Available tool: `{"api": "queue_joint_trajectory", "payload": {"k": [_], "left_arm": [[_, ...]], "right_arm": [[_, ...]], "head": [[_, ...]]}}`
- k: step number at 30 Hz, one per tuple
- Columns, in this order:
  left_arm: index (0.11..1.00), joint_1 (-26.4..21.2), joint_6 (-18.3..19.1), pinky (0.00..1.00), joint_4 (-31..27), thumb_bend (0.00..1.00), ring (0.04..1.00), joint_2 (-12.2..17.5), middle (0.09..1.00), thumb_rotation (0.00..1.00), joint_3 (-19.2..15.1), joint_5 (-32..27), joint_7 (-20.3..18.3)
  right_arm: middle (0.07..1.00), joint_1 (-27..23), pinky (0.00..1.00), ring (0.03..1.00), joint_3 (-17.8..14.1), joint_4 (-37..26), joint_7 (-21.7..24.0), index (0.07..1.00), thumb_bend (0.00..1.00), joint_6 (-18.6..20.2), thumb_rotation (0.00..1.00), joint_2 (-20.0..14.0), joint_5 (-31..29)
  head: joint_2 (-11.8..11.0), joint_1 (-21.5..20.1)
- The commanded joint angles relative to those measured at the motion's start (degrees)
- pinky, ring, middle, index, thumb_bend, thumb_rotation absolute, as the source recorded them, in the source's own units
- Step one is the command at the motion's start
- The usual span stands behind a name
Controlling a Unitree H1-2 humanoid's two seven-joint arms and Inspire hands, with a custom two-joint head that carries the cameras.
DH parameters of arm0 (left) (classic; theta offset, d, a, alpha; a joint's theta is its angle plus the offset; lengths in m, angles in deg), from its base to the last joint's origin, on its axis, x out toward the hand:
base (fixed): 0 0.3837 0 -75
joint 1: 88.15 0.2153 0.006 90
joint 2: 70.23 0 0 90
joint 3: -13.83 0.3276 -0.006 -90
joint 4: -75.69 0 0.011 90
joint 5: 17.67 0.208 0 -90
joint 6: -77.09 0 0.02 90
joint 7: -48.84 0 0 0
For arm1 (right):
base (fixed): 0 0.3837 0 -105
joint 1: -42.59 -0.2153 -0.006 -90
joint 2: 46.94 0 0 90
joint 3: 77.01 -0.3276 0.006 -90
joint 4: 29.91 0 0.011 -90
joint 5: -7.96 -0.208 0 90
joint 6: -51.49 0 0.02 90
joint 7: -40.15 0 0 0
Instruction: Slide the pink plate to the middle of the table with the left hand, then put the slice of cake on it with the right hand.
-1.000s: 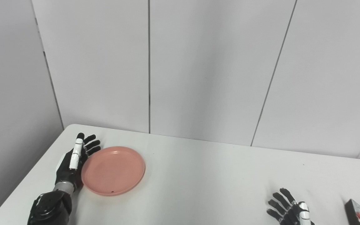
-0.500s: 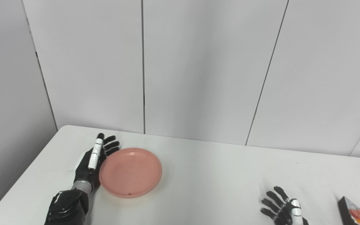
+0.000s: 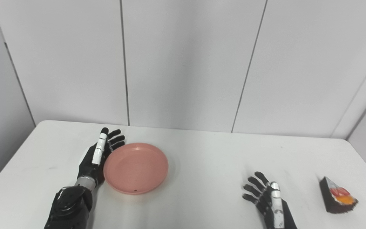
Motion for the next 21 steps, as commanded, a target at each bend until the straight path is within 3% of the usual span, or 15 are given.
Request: {"api": "queue_joint_trajectory", "payload": {"k": [1, 12, 21], "left_arm": [[0.751, -0.9, 2.2, 0.81, -0.9, 0.72, 0.803, -1.0, 0.780, 0.93, 0.4, 0.5, 0.3], [0.772, -0.6, -1.0, 0.77, -1.3, 0.70, 0.796, -5.9, 0.766, 0.91, 0.3, 2.2, 3.2], [0.783, -1.7, -1.2, 0.77, -0.8, 0.73, 0.790, -8.4, 0.755, 0.89, 0.3, 2.2, 3.5]], "right_arm": [[0.811, 0.8, 0.70, 0.759, 0.5, -0.7, -0.6, 0.844, 0.74, 2.5, 1.00, 0.9, 0.5], [0.804, 0.7, 0.69, 0.739, 1.5, -1.3, -1.1, 0.835, 0.74, 2.7, 1.00, 2.4, 1.8], [0.804, 0.5, 0.68, 0.735, 1.6, -1.5, -1.6, 0.834, 0.74, 3.1, 1.00, 3.5, 2.1]], "head": [[0.3, -1.0], [1.0, -5.2], [1.2, -7.6]]}}
